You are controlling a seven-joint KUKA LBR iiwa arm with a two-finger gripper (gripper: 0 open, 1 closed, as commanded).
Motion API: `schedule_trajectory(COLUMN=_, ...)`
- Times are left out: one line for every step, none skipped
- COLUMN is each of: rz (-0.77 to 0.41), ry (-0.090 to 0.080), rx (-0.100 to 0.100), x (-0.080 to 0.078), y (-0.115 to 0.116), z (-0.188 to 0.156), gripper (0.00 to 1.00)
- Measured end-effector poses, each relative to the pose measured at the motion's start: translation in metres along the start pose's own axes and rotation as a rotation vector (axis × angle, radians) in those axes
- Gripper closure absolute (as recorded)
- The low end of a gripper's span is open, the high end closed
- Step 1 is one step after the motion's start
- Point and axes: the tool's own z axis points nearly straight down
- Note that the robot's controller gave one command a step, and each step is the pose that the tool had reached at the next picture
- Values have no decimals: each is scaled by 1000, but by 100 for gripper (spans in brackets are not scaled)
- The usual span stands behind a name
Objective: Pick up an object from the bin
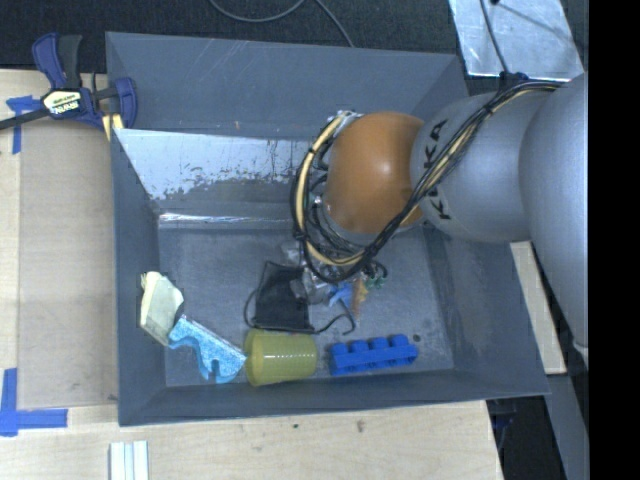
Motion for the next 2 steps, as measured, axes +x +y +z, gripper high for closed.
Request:
schedule_trajectory(rz=0, ry=0, rx=0, x=0, y=0, z=0, gripper=100)
schedule_trajectory(rz=15, ry=-5, rx=1, x=-7, y=3, z=-140, gripper=100)
